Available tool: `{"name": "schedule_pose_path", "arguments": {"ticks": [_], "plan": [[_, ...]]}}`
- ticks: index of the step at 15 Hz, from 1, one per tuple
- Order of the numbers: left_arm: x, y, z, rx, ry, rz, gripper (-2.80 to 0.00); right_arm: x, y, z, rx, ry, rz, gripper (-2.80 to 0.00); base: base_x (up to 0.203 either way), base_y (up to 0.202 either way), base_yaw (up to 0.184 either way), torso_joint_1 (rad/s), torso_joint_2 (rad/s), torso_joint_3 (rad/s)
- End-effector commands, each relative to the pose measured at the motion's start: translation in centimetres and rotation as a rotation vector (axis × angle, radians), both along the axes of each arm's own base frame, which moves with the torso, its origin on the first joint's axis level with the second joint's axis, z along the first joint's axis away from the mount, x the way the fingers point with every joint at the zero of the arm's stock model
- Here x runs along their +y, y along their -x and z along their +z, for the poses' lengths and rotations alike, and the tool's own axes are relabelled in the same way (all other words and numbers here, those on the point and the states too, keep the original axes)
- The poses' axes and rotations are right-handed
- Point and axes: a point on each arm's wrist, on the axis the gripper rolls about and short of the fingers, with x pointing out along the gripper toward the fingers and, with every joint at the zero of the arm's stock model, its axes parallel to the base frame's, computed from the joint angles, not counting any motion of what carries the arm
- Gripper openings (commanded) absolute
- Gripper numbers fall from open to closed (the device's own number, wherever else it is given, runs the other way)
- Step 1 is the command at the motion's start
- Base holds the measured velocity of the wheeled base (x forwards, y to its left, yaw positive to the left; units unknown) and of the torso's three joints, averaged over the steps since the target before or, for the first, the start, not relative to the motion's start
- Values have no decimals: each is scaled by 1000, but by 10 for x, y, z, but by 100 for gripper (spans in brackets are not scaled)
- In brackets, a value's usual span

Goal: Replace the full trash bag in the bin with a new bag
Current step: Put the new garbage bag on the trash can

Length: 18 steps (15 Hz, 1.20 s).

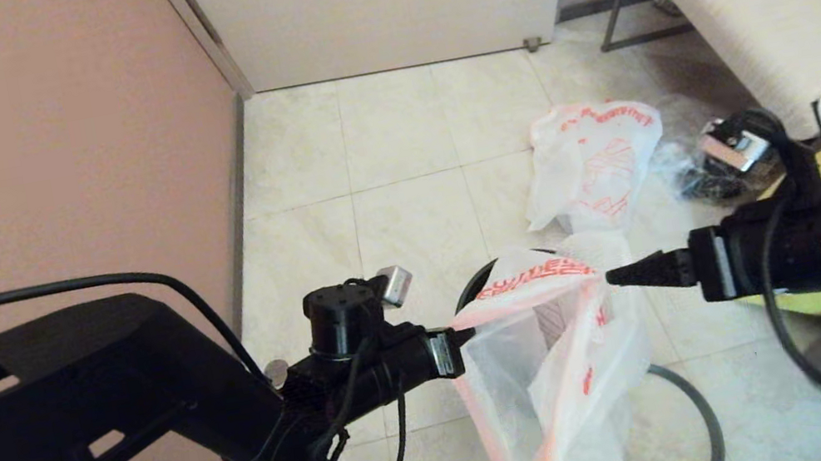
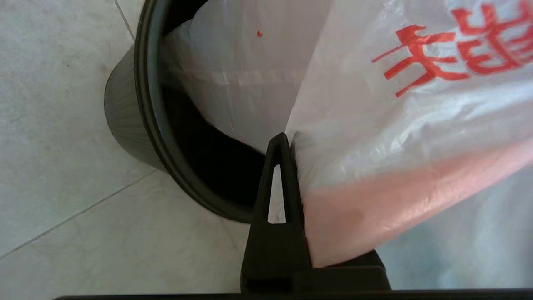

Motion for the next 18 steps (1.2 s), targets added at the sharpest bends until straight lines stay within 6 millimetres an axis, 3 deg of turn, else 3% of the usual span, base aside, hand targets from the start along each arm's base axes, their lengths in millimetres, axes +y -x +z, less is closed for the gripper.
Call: {"name": "schedule_pose_path", "arguments": {"ticks": [1,4,6,7,12,18], "plan": [[0,-2,1,5,3,5,-280,-18,36,21,-28,-42,31,0,0,0,0,0,0,0],[4,-6,1,6,4,19,-280,-43,41,24,-20,-116,60,0,0,0,0,0,0,0],[5,-6,2,6,6,23,-280,-53,31,14,24,-110,7,0,0,0,0,0,0,0],[5,-5,2,6,6,22,-280,-56,20,-1,71,-86,-16,-280,0,0,0,0,0,0],[8,2,10,-2,9,15,-280,-53,-36,-72,191,71,-99,-280,0,0,0,0,0,0],[16,-6,7,-2,9,46,-280,5,-96,-143,90,191,-204,-280,0,0,0,0,0,0]]}}
